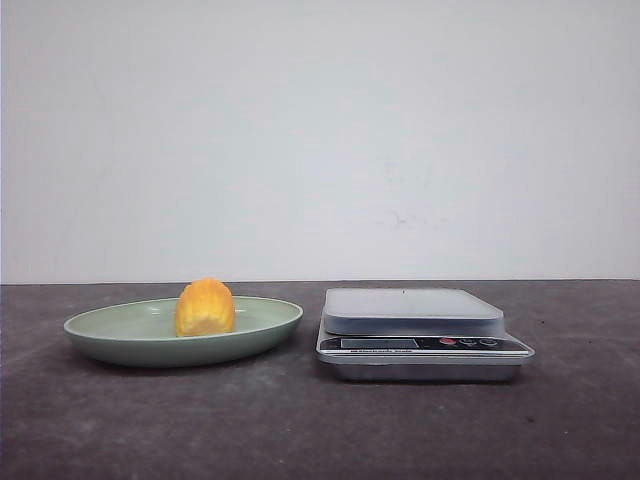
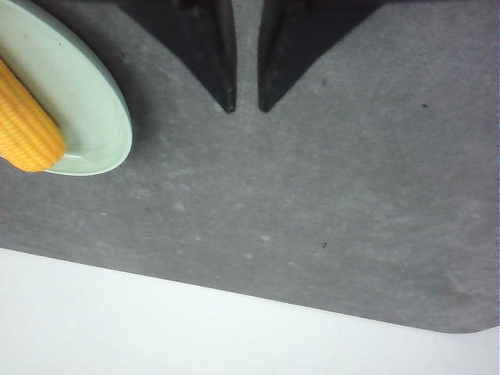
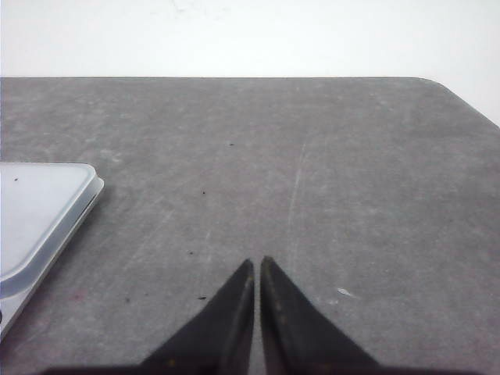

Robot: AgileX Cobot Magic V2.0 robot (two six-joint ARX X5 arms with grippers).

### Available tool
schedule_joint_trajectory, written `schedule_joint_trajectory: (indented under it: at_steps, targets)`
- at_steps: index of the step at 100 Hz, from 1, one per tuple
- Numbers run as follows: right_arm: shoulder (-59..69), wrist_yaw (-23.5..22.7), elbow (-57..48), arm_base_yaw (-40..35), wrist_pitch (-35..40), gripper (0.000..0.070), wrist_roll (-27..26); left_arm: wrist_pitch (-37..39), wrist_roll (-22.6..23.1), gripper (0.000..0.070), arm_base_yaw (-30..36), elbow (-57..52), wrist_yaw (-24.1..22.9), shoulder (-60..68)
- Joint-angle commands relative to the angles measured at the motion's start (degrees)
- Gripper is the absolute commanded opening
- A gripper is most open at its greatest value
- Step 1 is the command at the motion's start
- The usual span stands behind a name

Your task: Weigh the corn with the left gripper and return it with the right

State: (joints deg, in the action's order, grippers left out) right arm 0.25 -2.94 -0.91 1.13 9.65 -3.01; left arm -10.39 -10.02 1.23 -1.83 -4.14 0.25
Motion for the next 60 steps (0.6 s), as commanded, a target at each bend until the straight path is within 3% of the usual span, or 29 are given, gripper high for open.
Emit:
schedule_joint_trajectory:
  at_steps: [1, 38, 60]
  targets:
    - [0.0, 0.0, 0.3, -0.1, -0.7, 0.0007, -0.4, -0.3, 0.5, 0.0, -0.2, 1.0, 0.1, -0.1]
    - [0.0, 0.0, 0.3, -0.1, -0.7, 0.0007, -0.5, -0.3, 0.5, 0.0, -0.2, 1.0, 0.1, -0.1]
    - [0.0, -2.2, 0.3, -0.2, -0.3, 0.0007, -5.0, -0.3, 0.5, 0.0, -0.2, 1.0, 0.1, -0.1]
